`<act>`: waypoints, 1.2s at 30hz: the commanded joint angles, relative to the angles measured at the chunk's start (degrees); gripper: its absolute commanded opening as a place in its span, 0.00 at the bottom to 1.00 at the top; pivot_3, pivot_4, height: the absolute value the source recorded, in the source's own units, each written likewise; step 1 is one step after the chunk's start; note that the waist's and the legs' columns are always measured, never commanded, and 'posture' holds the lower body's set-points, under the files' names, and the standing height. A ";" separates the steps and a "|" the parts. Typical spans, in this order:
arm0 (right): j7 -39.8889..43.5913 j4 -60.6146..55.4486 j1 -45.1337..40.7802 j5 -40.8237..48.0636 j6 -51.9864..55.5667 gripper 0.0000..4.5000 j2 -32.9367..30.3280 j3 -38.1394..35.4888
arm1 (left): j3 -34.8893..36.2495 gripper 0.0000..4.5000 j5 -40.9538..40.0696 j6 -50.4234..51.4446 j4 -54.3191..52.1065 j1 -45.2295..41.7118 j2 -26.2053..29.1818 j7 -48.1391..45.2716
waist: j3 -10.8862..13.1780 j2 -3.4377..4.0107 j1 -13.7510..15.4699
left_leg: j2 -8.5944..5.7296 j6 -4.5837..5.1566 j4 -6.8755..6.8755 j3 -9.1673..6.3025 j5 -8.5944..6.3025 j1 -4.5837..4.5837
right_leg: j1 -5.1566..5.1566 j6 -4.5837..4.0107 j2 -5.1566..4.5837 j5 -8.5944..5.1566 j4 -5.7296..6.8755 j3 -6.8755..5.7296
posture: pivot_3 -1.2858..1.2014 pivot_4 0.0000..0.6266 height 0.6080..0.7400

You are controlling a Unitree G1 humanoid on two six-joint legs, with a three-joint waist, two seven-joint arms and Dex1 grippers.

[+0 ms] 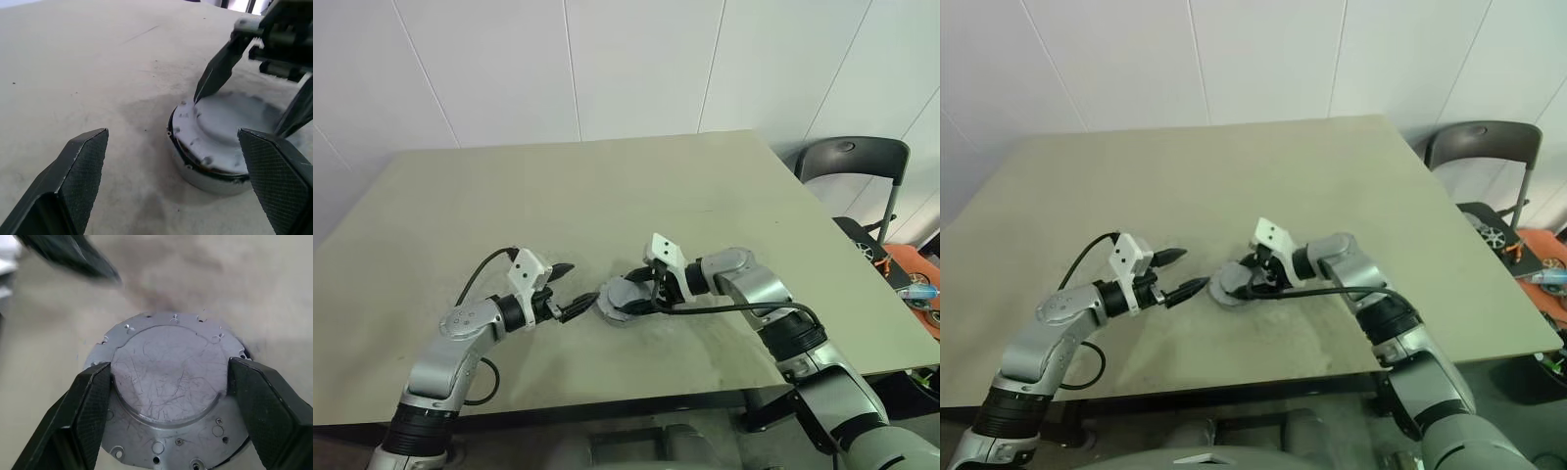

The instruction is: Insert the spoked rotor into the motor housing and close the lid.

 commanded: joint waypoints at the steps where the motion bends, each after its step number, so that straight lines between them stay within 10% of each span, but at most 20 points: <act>1: -0.75 0.38 -0.54 -0.60 -1.38 0.77 0.64 -0.12 | 1.55 1.00 -1.40 1.02 -3.05 -0.75 0.81 0.20 | 0.00 -0.01 0.00 | 0.01 0.00 0.01 0.00 0.00 0.00 | 0.00 0.00 0.01 0.00 0.01 0.00 | 0.52 0.00 1.00; 36: -2.22 8.98 1.26 -6.57 -4.54 0.77 -0.50 4.65 | 1.41 1.00 -0.58 -2.82 0.65 1.23 0.92 -0.90 | -0.05 -0.02 -0.10 | 0.05 0.01 0.17 0.05 0.01 0.93 | 0.92 -0.27 0.05 -0.12 0.03 0.02 | 0.52 0.00 1.00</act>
